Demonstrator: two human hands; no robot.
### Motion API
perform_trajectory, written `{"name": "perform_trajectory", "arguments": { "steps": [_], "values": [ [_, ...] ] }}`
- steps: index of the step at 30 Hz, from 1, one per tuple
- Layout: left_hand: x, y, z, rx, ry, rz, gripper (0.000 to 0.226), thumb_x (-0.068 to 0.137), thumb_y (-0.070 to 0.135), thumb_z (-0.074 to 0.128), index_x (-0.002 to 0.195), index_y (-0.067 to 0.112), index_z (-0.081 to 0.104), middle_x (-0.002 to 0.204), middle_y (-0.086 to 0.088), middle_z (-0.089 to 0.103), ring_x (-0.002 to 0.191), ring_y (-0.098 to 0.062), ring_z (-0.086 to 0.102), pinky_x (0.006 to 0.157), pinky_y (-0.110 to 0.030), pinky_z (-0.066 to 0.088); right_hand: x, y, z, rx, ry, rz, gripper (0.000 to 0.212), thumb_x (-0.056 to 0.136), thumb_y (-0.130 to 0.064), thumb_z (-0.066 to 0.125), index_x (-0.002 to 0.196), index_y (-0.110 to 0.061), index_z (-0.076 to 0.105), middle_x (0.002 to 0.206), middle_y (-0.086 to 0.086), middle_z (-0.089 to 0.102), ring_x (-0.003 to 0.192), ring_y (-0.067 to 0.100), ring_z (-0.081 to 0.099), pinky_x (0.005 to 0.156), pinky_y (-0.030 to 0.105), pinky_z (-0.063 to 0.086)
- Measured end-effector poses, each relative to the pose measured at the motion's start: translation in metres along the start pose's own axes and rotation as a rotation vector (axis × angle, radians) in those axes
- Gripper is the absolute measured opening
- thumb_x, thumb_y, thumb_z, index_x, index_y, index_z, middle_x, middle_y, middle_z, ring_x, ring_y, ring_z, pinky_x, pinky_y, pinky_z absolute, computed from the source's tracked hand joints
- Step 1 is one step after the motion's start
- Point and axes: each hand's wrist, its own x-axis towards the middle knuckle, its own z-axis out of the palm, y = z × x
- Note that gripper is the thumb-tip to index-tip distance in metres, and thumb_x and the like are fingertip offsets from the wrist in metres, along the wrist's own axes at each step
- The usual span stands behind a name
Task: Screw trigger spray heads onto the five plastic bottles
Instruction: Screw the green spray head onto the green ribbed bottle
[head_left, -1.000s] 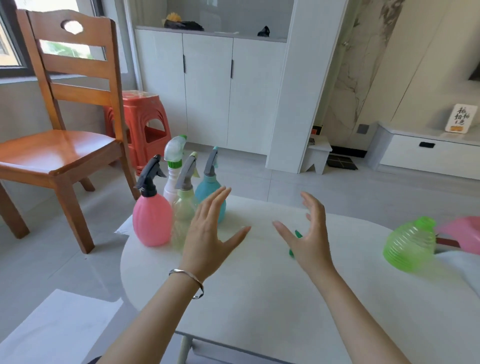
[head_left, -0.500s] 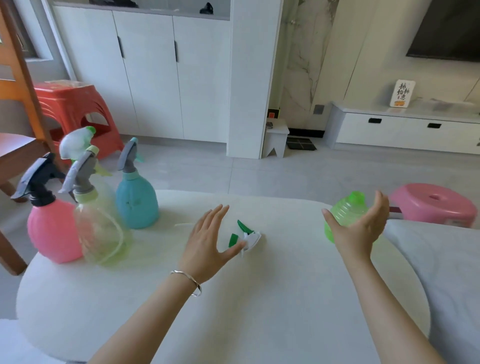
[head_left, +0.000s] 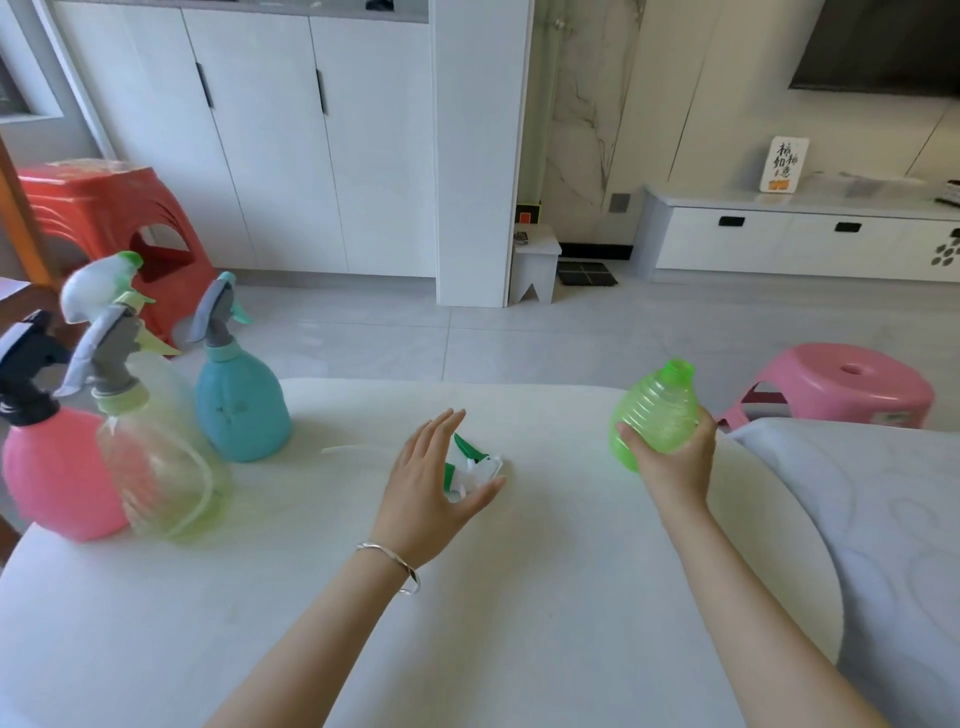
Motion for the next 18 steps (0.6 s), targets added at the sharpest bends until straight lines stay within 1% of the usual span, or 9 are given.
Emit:
{"name": "perform_trajectory", "arguments": {
  "steps": [2, 4, 5, 7, 9, 12, 14, 16, 18],
  "values": [
    [-0.002, 0.0, -0.003, -0.012, 0.006, 0.008, 0.082, 0.078, 0.055, 0.064, 0.145, 0.025, 0.028, 0.153, 0.009, 0.031, 0.141, -0.01, 0.024, 0.115, -0.027, 0.023, -0.015, -0.02, 0.01, 0.102, -0.093, 0.031, 0.076, 0.066, -0.016, 0.085, 0.128, -0.006, 0.043, 0.127, 0.016, 0.055, 0.114, 0.029, 0.054, 0.093, 0.034, 0.043],
    [-0.005, -0.001, -0.007, -0.024, 0.005, 0.017, 0.086, 0.076, 0.056, 0.065, 0.146, 0.026, 0.026, 0.152, 0.01, 0.03, 0.14, -0.009, 0.025, 0.112, -0.023, 0.022, -0.036, -0.044, 0.022, 0.205, -0.247, 0.066, 0.068, 0.067, -0.018, 0.084, 0.123, -0.007, 0.046, 0.12, 0.012, 0.061, 0.105, 0.023, 0.06, 0.083, 0.026, 0.045],
    [-0.007, -0.001, -0.01, -0.037, 0.002, 0.018, 0.089, 0.074, 0.057, 0.066, 0.146, 0.027, 0.024, 0.152, 0.011, 0.03, 0.14, -0.008, 0.025, 0.111, -0.022, 0.022, -0.05, -0.055, 0.028, 0.257, -0.341, 0.083, 0.066, 0.068, -0.019, 0.084, 0.122, -0.008, 0.048, 0.117, 0.009, 0.063, 0.102, 0.018, 0.063, 0.079, 0.021, 0.046],
    [-0.011, -0.002, -0.016, -0.091, -0.008, 0.004, 0.097, 0.069, 0.06, 0.068, 0.147, 0.029, 0.02, 0.151, 0.014, 0.03, 0.137, -0.004, 0.027, 0.109, -0.02, 0.024, -0.079, -0.072, 0.041, 0.331, -0.535, 0.127, 0.062, 0.068, -0.021, 0.083, 0.119, -0.013, 0.049, 0.112, -0.001, 0.065, 0.091, 0.0, 0.066, 0.069, 0.009, 0.047],
    [-0.015, -0.004, -0.023, -0.195, 0.011, -0.029, 0.102, 0.064, 0.058, 0.074, 0.146, 0.03, 0.02, 0.147, 0.014, 0.037, 0.132, -0.002, 0.036, 0.105, -0.019, 0.032, -0.106, -0.081, 0.052, 0.363, -0.699, 0.162, 0.057, 0.069, -0.024, 0.082, 0.116, -0.018, 0.05, 0.108, -0.007, 0.065, 0.081, -0.01, 0.065, 0.062, 0.006, 0.046],
    [-0.019, -0.014, -0.039, -0.324, 0.089, -0.063, 0.092, 0.06, 0.046, 0.083, 0.136, 0.028, 0.034, 0.128, 0.011, 0.055, 0.114, 0.0, 0.054, 0.092, -0.014, 0.045, -0.127, -0.088, 0.061, 0.369, -0.864, 0.161, 0.054, 0.072, -0.036, 0.077, 0.117, -0.023, 0.05, 0.11, -0.009, 0.066, 0.086, -0.009, 0.066, 0.064, 0.007, 0.048],
    [-0.02, -0.023, -0.052, -0.351, 0.144, -0.077, 0.082, 0.06, 0.038, 0.086, 0.128, 0.03, 0.039, 0.117, 0.015, 0.058, 0.104, 0.007, 0.056, 0.081, -0.005, 0.043, -0.125, -0.09, 0.061, 0.322, -0.969, 0.127, 0.059, 0.071, -0.049, 0.069, 0.123, -0.026, 0.051, 0.12, -0.01, 0.063, 0.097, -0.005, 0.065, 0.069, 0.008, 0.048],
    [-0.023, -0.033, -0.066, -0.389, 0.187, -0.128, 0.079, 0.059, 0.04, 0.085, 0.123, 0.032, 0.04, 0.113, 0.019, 0.056, 0.098, 0.014, 0.055, 0.076, 0.0, 0.04, -0.119, -0.089, 0.059, 0.205, -0.988, 0.068, 0.057, 0.076, -0.053, 0.064, 0.127, -0.031, 0.051, 0.13, -0.012, 0.056, 0.109, -0.006, 0.057, 0.073, 0.005, 0.044],
    [-0.028, -0.043, -0.079, -0.394, 0.212, -0.167, 0.079, 0.054, 0.047, 0.081, 0.121, 0.033, 0.041, 0.111, 0.021, 0.055, 0.094, 0.02, 0.053, 0.074, 0.003, 0.038, -0.111, -0.076, 0.057, -0.043, -0.923, -0.082, 0.051, 0.083, -0.044, 0.065, 0.131, -0.032, 0.049, 0.134, -0.011, 0.051, 0.111, -0.004, 0.052, 0.077, 0.002, 0.039]
  ]
}}
